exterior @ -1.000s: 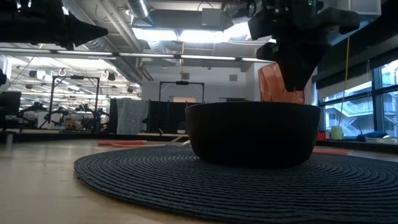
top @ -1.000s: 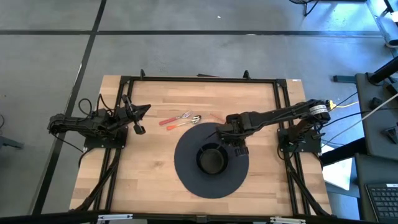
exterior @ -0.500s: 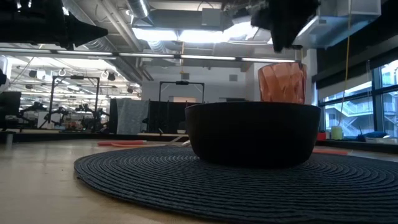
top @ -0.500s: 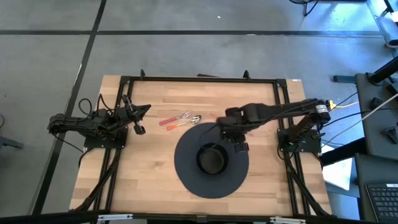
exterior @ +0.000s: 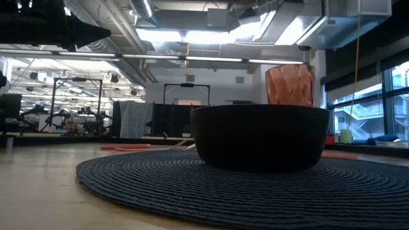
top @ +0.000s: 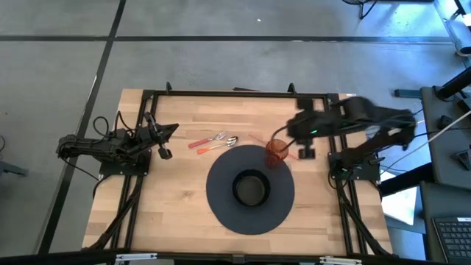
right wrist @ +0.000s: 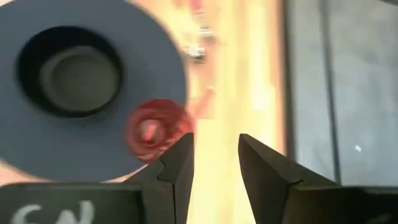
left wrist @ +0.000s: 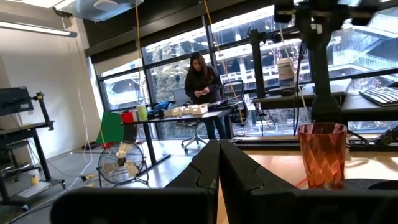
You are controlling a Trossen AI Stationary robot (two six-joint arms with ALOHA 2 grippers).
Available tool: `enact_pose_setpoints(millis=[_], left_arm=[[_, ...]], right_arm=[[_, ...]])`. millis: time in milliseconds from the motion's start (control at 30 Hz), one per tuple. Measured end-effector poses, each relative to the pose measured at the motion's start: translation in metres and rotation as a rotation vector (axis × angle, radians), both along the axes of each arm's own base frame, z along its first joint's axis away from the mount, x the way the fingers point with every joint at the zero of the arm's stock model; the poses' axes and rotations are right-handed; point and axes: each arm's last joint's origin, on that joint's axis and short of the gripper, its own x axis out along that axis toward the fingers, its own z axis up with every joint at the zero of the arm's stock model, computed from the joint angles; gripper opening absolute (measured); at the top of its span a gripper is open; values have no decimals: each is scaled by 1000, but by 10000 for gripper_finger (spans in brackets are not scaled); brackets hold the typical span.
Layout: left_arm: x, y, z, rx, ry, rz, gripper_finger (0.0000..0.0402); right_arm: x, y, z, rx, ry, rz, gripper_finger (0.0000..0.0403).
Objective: Pick & Place Utensil
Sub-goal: Put the orange drinking straw into the orange cup
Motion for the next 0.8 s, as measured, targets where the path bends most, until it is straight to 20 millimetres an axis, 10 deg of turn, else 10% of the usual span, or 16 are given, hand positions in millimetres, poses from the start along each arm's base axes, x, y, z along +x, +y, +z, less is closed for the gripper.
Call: enact_pose_setpoints(millis=[300,800], left_arm=[[0,0,0,-2,-1,-1,4],[0,0,0,-7,-5,-2,4]], right_arm=[[-47,-27,-27,-96,-177,-315,125],[-31,-66,-141,70,16,-331,28]])
